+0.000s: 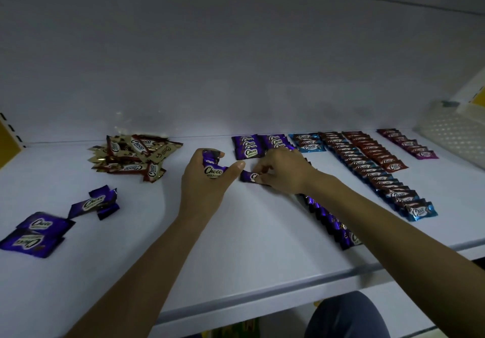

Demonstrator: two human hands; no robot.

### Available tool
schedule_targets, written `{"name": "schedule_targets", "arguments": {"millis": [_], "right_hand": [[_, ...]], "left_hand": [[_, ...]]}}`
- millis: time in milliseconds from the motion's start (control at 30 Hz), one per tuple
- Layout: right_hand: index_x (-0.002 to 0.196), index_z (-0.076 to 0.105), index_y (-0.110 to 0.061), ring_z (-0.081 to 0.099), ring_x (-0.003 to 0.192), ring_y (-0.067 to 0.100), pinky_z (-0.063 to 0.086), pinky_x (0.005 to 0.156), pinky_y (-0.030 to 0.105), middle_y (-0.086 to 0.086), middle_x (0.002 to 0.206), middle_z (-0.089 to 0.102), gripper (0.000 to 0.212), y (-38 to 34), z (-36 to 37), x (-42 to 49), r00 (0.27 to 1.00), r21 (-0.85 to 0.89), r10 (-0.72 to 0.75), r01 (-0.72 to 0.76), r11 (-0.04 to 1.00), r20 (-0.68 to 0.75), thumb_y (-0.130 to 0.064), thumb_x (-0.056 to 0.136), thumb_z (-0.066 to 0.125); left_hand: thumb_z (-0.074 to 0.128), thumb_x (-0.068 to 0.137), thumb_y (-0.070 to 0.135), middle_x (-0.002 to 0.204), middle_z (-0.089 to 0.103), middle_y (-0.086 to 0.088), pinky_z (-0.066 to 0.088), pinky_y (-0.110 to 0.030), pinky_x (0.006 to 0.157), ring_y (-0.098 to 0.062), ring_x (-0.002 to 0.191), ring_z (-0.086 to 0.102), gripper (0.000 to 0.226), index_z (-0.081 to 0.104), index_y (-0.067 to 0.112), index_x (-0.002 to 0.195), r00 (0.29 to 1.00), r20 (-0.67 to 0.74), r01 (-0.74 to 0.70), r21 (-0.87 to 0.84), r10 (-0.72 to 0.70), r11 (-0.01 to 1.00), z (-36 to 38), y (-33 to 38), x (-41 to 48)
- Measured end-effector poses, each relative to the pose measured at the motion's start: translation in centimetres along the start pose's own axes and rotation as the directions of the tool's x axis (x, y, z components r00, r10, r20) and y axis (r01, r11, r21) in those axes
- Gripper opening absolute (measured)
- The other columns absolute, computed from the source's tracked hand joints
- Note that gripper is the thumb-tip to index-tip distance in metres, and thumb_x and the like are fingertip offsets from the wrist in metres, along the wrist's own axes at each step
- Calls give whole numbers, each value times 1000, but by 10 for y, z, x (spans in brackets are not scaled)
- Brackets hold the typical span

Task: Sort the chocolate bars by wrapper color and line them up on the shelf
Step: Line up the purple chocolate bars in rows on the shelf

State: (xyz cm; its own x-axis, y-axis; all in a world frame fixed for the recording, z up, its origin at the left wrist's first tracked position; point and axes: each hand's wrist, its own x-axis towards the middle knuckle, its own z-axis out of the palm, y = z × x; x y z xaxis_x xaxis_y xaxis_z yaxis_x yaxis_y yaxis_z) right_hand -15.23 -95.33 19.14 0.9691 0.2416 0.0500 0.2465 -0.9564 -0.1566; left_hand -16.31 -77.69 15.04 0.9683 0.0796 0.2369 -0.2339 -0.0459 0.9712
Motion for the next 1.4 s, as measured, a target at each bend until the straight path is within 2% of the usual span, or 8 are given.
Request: {"name": "schedule_targets", "arguments": {"millis": [133, 300, 533, 633, 733, 1000, 1167, 1400], "right_hand": [[100, 68, -27, 51, 107, 20, 31, 91, 35, -2, 104, 61, 15, -6, 1, 6, 994, -9, 26, -27, 1000, -111, -32, 87, 63], [101, 67, -30, 48, 110, 23, 29, 91, 35, 1, 105, 60, 14, -12, 9, 25, 972, -155, 61, -98, 983, -227, -31, 89, 59], [105, 69, -34, 46, 110, 25, 30, 90, 35, 2, 108, 57, 19, -7, 7, 38, 974, -206, 74, -120, 971, -216, -33, 90, 58], [105, 69, -34, 46, 109, 24, 30, 90, 36, 2, 109, 57, 19, -5, 6, 39, 976, -220, 76, -122, 968, -204, -33, 90, 58], [106, 68, -35, 45, 108, 22, 27, 86, 34, -1, 113, 58, 19, -4, 5, 41, 980, -233, 45, -90, 968, -193, -32, 90, 58], [104, 68, -32, 46, 108, 22, 27, 85, 34, -1, 113, 60, 20, -1, 8, 42, 983, -262, 19, -68, 963, -185, -29, 90, 55], [104, 69, -34, 46, 107, 22, 26, 82, 33, -1, 110, 60, 21, 1, 8, 42, 981, -270, 23, -74, 960, -191, -30, 90, 54], [103, 68, -29, 47, 106, 21, 27, 84, 33, -1, 109, 60, 19, 2, 9, 39, 973, -275, 18, -83, 958, -230, -29, 90, 55]], "left_hand": [[83, 67, 39, 78, 61, 1, 45, -19, 61, -13, 69, 57, 41, 57, 22, 94, 1000, -1, 5, -11, -5, 1000, 0, 2, -1], [71, 47, 65, 76, 61, 3, 49, -30, 67, -15, 68, 57, 58, 57, 27, 90, 1000, -18, 1, -7, -1, 1000, 0, 2, -1], [74, 49, 61, 76, 61, 3, 49, -30, 65, -12, 65, 56, 56, 58, 27, 90, 1000, -1, 18, -43, -18, 999, 1, 3, -1], [85, 59, 47, 76, 61, 2, 49, -29, 65, -11, 65, 56, 48, 58, 24, 91, 1000, -2, 20, -37, -21, 999, 1, 4, -2], [84, 68, 34, 77, 61, 1, 49, -30, 67, -13, 66, 56, 37, 58, 23, 92, 1000, -9, 22, -30, -22, 999, 1, 3, -1], [82, 67, 38, 80, 62, -3, 47, -24, 64, -15, 68, 57, 40, 58, 21, 94, 1000, 2, 14, -9, -14, 1000, 1, 3, -1], [78, 61, 45, 82, 63, -6, 46, -13, 58, -16, 69, 59, 47, 58, 19, 95, 1000, 7, 1, -23, -1, 1000, 1, 5, -2], [75, 53, 53, 81, 61, 3, 46, -15, 61, -11, 69, 55, 51, 58, 24, 92, 1000, -2, 3, -19, -4, 1000, 2, 6, -2]]}}
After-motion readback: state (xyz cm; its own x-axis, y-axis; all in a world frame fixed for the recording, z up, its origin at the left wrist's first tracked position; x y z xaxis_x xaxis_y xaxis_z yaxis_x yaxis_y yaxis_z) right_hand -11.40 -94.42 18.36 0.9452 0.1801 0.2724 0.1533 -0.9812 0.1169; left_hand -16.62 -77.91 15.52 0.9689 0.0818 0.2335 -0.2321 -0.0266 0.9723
